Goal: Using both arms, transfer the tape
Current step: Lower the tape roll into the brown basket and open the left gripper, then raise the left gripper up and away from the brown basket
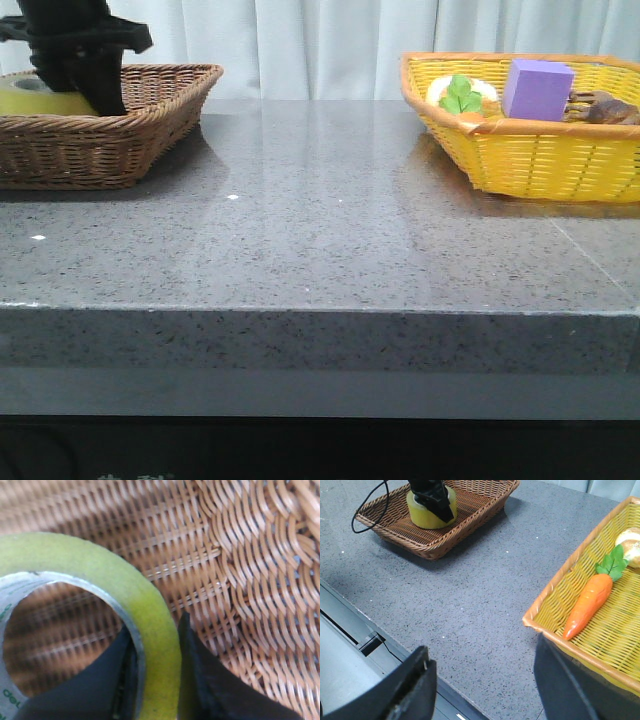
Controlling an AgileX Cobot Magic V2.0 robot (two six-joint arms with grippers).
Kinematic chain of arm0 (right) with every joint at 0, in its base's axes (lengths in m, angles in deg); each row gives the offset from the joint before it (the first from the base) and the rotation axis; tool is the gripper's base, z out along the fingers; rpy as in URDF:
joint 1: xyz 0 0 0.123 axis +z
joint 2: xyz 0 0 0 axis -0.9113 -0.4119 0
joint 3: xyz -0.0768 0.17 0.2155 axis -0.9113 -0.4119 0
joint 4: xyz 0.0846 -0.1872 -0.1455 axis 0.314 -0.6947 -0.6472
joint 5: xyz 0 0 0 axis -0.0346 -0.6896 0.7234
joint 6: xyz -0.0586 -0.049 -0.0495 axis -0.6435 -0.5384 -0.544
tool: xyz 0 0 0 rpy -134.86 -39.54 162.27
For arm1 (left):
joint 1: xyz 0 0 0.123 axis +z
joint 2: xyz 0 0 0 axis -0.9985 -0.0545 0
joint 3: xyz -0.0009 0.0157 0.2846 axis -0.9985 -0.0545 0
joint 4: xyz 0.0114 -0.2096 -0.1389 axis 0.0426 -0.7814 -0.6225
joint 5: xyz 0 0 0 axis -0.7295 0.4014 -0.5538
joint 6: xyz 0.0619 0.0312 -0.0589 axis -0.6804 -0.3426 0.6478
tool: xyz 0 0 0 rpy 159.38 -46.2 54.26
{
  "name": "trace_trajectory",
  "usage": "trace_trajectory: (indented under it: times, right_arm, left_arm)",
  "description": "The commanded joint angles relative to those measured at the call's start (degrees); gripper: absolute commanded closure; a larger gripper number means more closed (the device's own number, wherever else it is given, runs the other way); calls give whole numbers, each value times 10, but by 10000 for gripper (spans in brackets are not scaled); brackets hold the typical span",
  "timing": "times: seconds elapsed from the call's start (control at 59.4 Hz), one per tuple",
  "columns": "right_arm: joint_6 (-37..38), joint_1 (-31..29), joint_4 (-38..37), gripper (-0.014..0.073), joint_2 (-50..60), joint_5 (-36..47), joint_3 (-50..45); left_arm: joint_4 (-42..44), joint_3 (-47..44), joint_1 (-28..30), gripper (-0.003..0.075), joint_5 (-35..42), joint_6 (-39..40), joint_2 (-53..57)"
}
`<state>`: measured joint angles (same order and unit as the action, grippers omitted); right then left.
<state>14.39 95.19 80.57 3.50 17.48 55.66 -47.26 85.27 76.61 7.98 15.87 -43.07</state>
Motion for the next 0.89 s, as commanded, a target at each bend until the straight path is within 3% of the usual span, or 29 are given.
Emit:
trace_trajectory:
  times: [0.0, 0.168, 0.269, 0.875]
  right_arm:
    - [2, -3, 4, 137, -1, 40, 14]
    - [2, -3, 4, 137, -1, 40, 14]
    - [2, -3, 4, 137, -1, 40, 14]
    - [2, -3, 4, 137, -1, 40, 14]
  left_arm:
    - [-13, 17, 1, 653, 5, 3, 35]
    - [-20, 21, 1, 359, 5, 3, 35]
    - [-20, 21, 1, 273, 3, 3, 35]
    - [-50, 24, 0, 281, 3, 16, 175]
